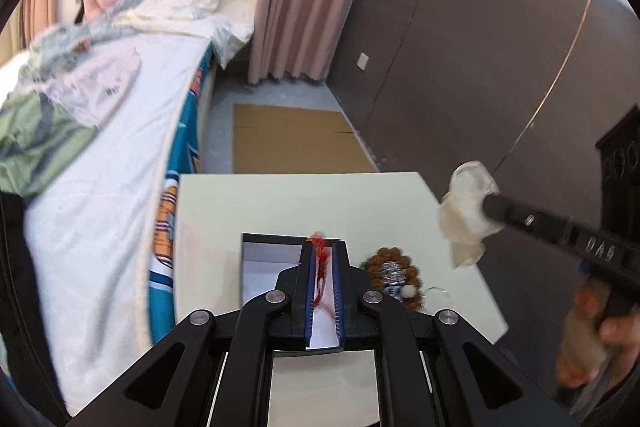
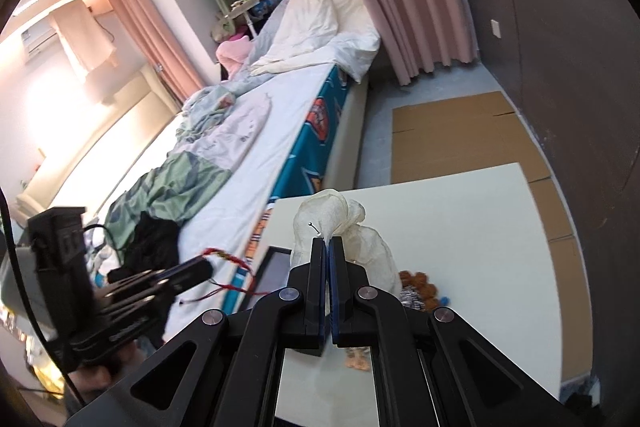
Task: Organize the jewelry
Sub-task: 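Drop the red string into the black box with the left tool while the right tool grasps the white pouch, then lower the white pouch into the black box and open the right tool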
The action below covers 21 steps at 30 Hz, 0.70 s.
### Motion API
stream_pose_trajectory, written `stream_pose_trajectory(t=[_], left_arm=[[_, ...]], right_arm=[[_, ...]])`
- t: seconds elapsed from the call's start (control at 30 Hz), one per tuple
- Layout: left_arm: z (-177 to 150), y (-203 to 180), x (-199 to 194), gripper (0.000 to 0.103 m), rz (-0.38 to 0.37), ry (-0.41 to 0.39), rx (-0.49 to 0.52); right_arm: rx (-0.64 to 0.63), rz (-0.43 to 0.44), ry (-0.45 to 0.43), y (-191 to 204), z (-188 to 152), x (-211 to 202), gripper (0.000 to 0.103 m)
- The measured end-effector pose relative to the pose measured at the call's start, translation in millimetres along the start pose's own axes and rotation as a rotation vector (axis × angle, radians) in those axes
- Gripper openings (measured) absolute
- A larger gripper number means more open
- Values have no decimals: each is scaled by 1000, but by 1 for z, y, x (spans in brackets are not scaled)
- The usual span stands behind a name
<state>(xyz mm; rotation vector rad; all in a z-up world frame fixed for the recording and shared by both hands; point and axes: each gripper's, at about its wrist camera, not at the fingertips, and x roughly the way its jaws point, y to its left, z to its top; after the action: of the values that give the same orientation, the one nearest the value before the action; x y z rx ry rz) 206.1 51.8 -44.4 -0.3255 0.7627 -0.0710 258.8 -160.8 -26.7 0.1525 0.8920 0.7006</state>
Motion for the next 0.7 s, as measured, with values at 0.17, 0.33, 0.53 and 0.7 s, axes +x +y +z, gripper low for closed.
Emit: stream_pose_trajectory(t=[0.17,0.33,0.53,0.7], left_arm=[[2,10,-22,75,13,-76,-23],[-1,23,-37,75,100,-81,-10],[-5,42,-54,75,175,-95,-21],[-10,55,-63,76,211,-92,-37]], right_arm=[[-20,22,33,14,-4,16,3],[-22,58,65,27,-8,37,3],[-29,88,99,47,-13,61,4],[-24,78,127,49,-17,68,67]])
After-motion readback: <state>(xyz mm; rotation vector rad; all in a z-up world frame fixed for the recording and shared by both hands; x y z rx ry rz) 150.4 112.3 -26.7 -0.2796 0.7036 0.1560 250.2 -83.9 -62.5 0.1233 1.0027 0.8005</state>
